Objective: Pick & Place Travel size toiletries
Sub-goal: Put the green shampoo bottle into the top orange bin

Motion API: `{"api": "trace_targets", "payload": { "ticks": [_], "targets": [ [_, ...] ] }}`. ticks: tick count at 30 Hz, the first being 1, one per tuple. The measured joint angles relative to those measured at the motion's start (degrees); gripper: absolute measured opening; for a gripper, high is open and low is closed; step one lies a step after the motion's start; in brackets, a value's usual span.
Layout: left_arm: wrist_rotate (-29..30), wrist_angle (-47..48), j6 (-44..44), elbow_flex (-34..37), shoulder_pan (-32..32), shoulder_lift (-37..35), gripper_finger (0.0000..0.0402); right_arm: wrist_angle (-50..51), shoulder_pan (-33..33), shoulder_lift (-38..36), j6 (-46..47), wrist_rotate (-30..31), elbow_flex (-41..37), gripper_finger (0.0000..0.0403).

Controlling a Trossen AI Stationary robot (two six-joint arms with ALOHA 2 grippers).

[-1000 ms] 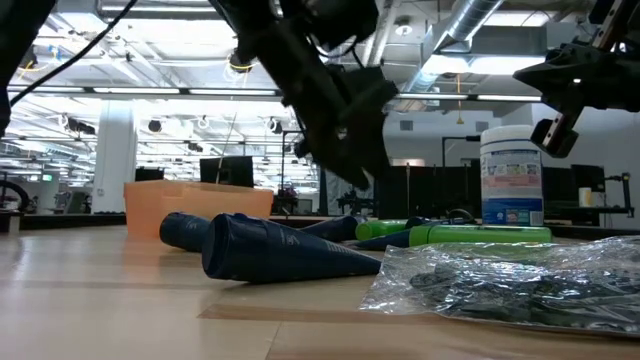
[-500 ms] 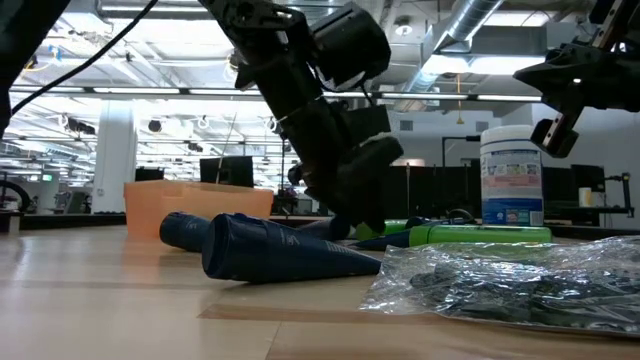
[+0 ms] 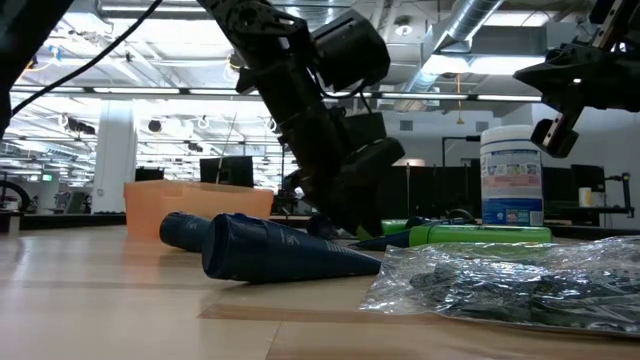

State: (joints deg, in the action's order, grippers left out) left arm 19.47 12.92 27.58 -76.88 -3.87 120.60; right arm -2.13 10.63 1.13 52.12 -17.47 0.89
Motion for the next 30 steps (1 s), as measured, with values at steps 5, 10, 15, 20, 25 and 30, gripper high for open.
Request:
{"api": "trace_targets", "payload": {
  "ticks": [5, 10, 15, 20, 25, 30],
  "targets": [
    [-2.0, 0.0, 0.1, 0.0, 0.8, 0.0, 0.0127, 0.0, 0.0, 0.0, 0.0, 0.0, 0.0, 0.0000],
    [-2.0, 0.0, 0.0, 0.0, 1.2, 0.0, 0.0084, 0.0, 0.0, 0.0, 0.0, 0.0, 0.0, 0.0000],
    [-3.4, -0.2, 0.0, 0.0, 1.2, 0.0, 0.0081, 0.0, 0.0, 0.0, 0.0, 0.0, 0.0, 0.0000],
    [-4.5, 0.2, 0.0, 0.1, 1.2, -0.9, 0.0081, 0.0, 0.0, 0.0, 0.0, 0.0, 0.0, 0.0000],
    [-4.6, 0.5, -0.1, 0.1, 1.4, -4.1, 0.0081, 0.0, 0.0, 0.0, -0.1, 0.0, 0.0, 0.0000],
    [-4.3, 4.5, 0.0, 0.1, 2.5, -9.7, 0.0081, 0.0, 0.0, 0.0, -0.1, 0.0, 0.0, 0.0000]
  ]
}}
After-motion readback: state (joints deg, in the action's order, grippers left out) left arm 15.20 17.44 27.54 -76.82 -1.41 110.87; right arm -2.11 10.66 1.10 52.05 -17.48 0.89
